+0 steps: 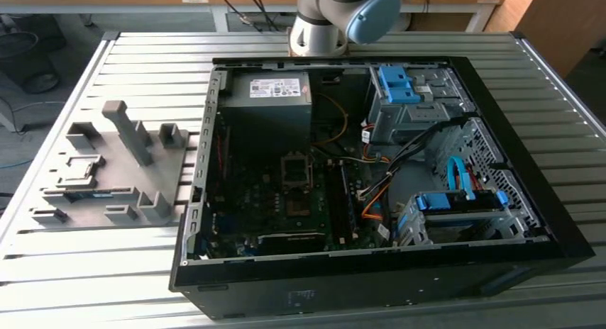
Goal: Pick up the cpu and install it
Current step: 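Reach for the cpu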
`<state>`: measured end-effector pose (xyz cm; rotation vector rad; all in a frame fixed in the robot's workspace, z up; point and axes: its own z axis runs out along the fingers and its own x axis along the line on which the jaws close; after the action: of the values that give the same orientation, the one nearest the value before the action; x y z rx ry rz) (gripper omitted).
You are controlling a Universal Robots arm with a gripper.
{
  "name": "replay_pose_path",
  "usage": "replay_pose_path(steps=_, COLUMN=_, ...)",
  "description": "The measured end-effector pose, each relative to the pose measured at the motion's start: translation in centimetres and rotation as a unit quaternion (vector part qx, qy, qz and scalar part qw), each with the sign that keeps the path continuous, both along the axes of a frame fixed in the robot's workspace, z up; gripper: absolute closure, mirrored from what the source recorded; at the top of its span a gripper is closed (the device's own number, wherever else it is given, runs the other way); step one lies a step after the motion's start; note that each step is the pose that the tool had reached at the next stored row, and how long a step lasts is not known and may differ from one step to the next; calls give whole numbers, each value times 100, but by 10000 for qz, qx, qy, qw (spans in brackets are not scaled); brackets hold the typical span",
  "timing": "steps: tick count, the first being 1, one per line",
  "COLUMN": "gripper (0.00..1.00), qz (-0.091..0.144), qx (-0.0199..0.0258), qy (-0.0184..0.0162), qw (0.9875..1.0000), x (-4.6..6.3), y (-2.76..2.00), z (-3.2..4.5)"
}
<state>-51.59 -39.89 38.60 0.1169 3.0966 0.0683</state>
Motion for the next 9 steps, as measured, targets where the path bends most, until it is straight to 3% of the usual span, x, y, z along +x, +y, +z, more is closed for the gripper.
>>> replay_pose_path(steps=5, gripper=90, qz=1, qx=0, qy=1, qw=10000, x=-25, y=0, z=-72)
replay_pose_path(steps=9, gripper=90, qz=5, qx=-6, qy=3, qw=10000, x=38, y=0, z=-145)
